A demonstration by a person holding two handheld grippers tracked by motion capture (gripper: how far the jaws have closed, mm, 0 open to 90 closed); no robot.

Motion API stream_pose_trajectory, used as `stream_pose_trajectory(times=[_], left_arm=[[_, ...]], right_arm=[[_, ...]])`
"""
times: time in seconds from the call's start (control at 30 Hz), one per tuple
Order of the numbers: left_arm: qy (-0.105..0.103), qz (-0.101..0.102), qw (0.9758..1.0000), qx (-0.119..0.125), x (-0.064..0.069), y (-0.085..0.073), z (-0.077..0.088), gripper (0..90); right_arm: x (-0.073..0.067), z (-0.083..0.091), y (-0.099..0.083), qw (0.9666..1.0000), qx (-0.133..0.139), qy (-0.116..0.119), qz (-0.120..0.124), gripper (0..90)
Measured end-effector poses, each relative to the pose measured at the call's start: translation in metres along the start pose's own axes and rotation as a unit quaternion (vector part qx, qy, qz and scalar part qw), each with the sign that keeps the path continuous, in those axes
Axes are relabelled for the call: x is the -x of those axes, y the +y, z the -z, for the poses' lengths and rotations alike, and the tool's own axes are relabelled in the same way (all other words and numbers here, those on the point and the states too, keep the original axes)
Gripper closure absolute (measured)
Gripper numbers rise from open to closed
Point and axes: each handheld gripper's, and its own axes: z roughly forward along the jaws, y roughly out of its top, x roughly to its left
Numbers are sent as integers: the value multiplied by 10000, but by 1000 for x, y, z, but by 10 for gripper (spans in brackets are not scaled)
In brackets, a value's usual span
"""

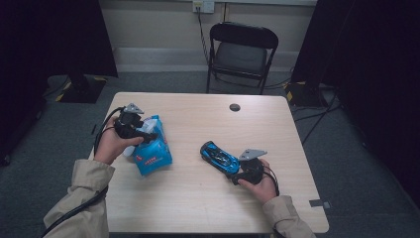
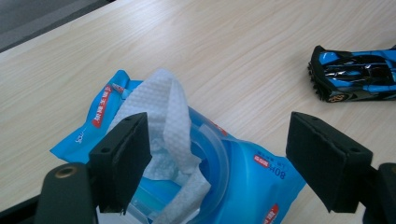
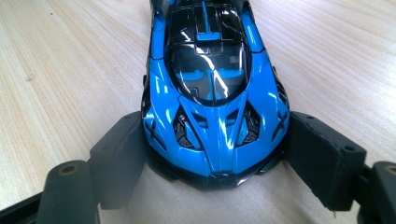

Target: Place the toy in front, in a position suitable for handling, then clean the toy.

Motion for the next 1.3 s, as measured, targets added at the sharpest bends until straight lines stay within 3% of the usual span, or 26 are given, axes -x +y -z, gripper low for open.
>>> stream_pose_trajectory(times=[0.1,0.27,0.47,0.63,0.73,0.83,1.0,1.1,1.23,1.3], left_arm=[[-48,124,9999,49,-3,0,-1,220],[31,95,9999,-42,-7,0,-6,223],[-15,252,9997,5,-13,-2,-12,235],[159,220,9996,-112,-19,-3,-13,238],[173,340,9993,-41,-21,-5,-14,242],[230,345,9991,6,-25,-9,-15,342],[257,526,9983,72,-28,-8,-18,380],[216,498,9985,-23,-28,-6,-21,454],[377,670,9970,-105,-30,-5,-25,483],[314,730,9967,-165,-29,-4,-27,484]], right_arm=[[0,0,0,10000,-2,1,0,226],[0,0,0,10000,-2,2,-2,226],[0,0,0,10000,-1,2,0,226],[0,0,0,10000,-1,1,0,226],[0,0,0,10000,-1,-1,3,226],[0,0,0,10000,-2,0,0,226],[0,0,0,10000,-1,3,0,225],[0,0,0,10000,-1,0,1,225],[0,0,0,10000,-2,-8,-3,227],[0,0,0,10000,-1,-9,-3,226]])
